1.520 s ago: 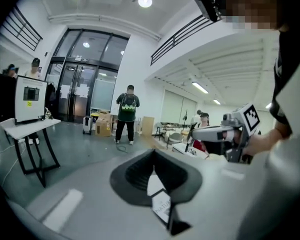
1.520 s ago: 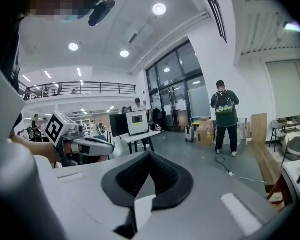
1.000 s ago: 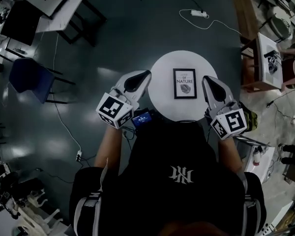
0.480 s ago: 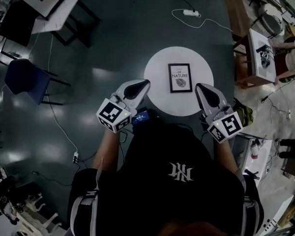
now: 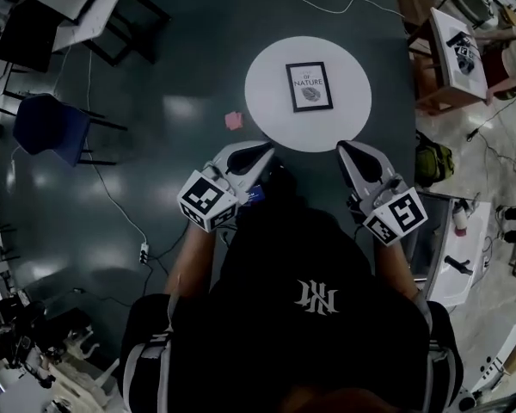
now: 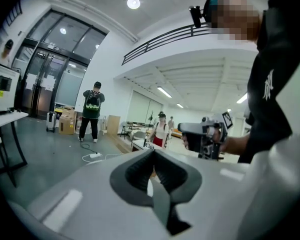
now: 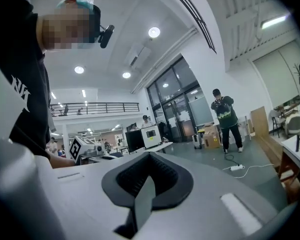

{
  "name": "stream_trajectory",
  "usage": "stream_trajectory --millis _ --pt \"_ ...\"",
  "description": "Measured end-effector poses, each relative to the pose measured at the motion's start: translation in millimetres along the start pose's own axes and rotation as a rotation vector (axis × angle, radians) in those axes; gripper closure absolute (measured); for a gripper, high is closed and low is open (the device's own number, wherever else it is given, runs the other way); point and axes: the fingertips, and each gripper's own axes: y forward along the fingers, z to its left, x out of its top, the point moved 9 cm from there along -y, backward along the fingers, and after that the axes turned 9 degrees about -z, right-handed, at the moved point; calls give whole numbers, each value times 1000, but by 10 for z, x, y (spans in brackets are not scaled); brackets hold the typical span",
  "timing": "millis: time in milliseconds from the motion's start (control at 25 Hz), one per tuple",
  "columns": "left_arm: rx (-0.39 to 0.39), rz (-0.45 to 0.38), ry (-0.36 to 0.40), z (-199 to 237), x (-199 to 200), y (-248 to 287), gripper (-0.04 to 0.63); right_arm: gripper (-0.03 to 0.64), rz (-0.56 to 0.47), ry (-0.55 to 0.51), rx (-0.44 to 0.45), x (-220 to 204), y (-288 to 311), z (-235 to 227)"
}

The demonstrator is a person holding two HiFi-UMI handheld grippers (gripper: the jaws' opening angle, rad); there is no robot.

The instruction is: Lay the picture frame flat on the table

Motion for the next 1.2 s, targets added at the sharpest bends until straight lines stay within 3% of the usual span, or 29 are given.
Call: stream_trajectory --millis 360,680,1200 --pt "-53 64 -24 -659 -302 -214 592 617 19 46 -8 -269 -642 374" --pt "-82 34 -15 -728 -243 -237 592 617 7 18 -8 -194 -726 495" --pt "-56 -15 -6 -930 -190 -288 592 617 15 17 24 -181 -903 579"
